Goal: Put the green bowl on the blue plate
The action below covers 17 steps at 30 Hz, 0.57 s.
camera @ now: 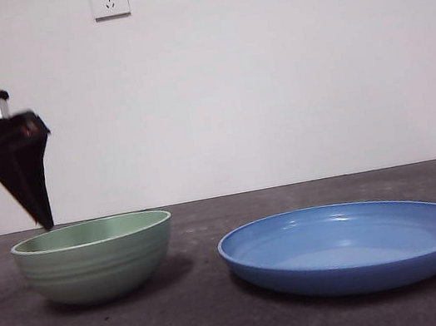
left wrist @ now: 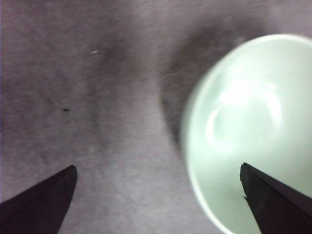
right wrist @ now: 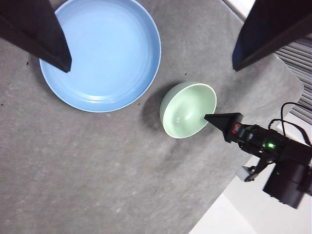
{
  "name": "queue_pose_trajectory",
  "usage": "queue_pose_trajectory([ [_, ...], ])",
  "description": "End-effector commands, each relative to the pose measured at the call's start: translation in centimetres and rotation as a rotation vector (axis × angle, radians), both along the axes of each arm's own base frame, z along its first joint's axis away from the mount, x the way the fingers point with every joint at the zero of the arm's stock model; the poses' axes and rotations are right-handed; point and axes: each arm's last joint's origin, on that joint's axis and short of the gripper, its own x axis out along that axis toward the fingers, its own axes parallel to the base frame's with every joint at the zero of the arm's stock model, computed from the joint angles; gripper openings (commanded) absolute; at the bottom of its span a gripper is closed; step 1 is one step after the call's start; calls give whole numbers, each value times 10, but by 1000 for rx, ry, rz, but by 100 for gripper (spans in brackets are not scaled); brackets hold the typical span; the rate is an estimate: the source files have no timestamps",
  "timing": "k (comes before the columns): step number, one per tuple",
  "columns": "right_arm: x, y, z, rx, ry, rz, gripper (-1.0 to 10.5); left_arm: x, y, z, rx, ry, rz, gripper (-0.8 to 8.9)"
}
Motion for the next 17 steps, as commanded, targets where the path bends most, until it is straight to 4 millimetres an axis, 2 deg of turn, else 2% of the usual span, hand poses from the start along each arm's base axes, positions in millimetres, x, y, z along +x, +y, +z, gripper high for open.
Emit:
queue_pose_trajectory([
  [1,0,0,5,-3,-24,7,567,10,-5,-6,33,19,-18,589],
  [7,0,0,5,-3,-24,8,567,23,-17,-14,54,59,-45,545],
  [13,0,0,5,-3,-23,8,567,27,-25,-19,102,78,-59,542],
  [17,0,0,5,-3,-23,8,567,27,-26,-22,104,87,-61,460],
])
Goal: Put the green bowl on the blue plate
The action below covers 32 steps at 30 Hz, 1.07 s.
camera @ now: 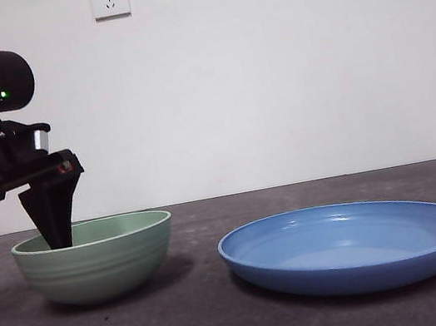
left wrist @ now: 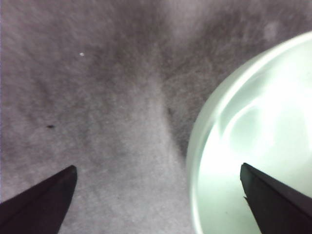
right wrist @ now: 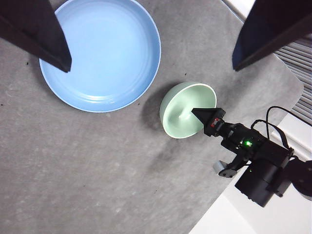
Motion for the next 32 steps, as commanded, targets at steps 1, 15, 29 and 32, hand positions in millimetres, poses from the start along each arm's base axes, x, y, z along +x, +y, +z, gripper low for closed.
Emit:
queue_pose_trajectory([
  [1,0,0,5,-3,-24,8,567,4,-3,-1,6,0,-18,407],
  [15,-1,0,4,-7,-3,8,567,5,-4,-1,3,-7,-18,14],
  [29,-2,0,3,-9,4,7,566,7,-25,36,-3,8,-54,15],
  [32,-2,0,3,-8,4,7,567,7,-42,56,-11,8,-106,15],
])
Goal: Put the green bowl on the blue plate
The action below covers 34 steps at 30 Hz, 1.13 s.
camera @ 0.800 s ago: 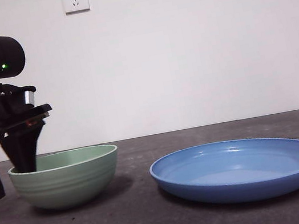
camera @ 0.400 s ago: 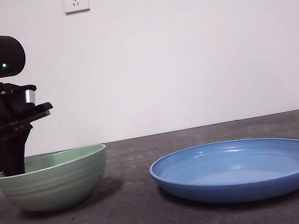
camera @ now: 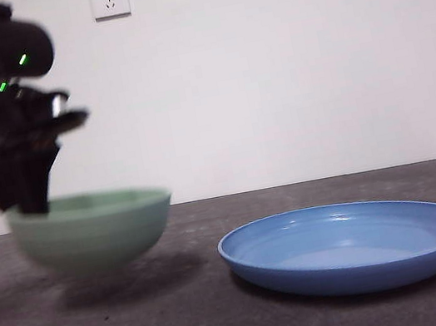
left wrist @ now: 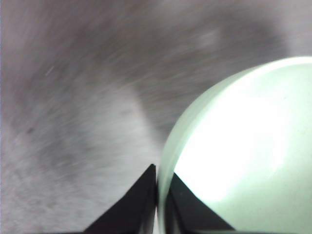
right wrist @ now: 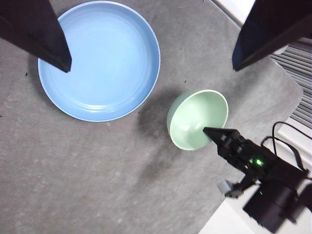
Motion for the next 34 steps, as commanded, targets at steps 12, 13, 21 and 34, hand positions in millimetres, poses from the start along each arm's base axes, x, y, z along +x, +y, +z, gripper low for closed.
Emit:
queue_pose_trajectory([
  [12,0,0,6,-5,-33,9,567,9,-105,28,-45,-33,-232,15],
  [13,0,0,6,-5,-33,10,567,10,-114,26,-53,-28,-248,15],
  [21,0,0,6,-5,-33,9,567,20,-177,4,-72,-29,-357,15],
  [34,0,0,6,-5,-33,9,567,23,-205,-31,-62,-11,-394,15],
])
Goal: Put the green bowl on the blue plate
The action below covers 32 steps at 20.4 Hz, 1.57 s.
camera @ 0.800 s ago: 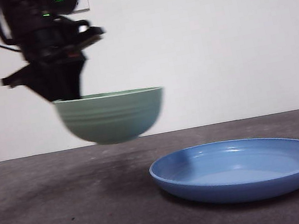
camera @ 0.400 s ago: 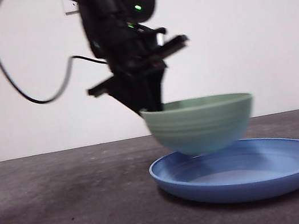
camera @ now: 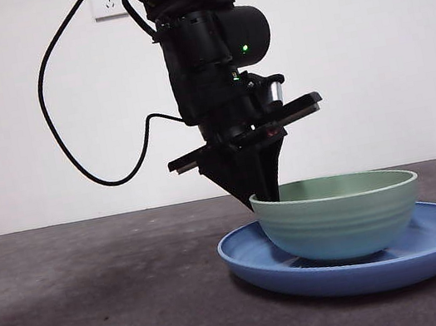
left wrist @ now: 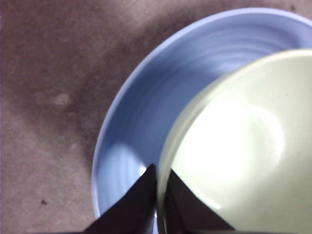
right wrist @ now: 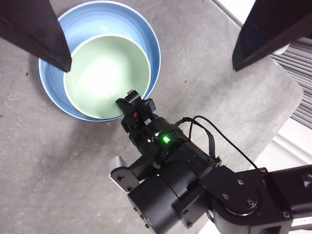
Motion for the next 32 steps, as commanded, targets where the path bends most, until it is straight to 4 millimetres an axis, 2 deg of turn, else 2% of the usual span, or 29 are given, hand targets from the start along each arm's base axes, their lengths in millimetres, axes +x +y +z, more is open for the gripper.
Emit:
queue_pose_trajectory([
  [1,0,0,6,-3,-31,8,567,0,-7,1,-14,-5,-7,15],
  [7,0,0,6,-3,-31,8,567,0,-8,1,-12,-4,-12,31],
  [8,0,0,6,-4,-31,9,567,1,-6,3,-11,-2,-6,69],
  [11,0,0,6,-5,-32,10,567,4,-6,13,-20,-7,11,376],
  [12,0,0,6,-5,-32,9,567,5,-4,19,-20,-7,17,425],
  [17,0,0,6,-5,-33,10,566,2,3,67,-12,-10,-6,452],
  [20,0,0,6,-5,-33,10,567,-12,17,99,6,-52,-14,615],
  [21,0,0,6,-5,-33,10,567,-19,24,111,11,-65,-21,630],
  [27,0,0,6,-8,-35,11,567,-65,67,182,-59,-176,-42,626],
  [29,0,0,6,-7,-36,11,567,-84,84,195,-111,-237,-43,626],
  [32,0,0,6,-7,-35,11,567,-115,116,198,-208,-349,-29,626],
])
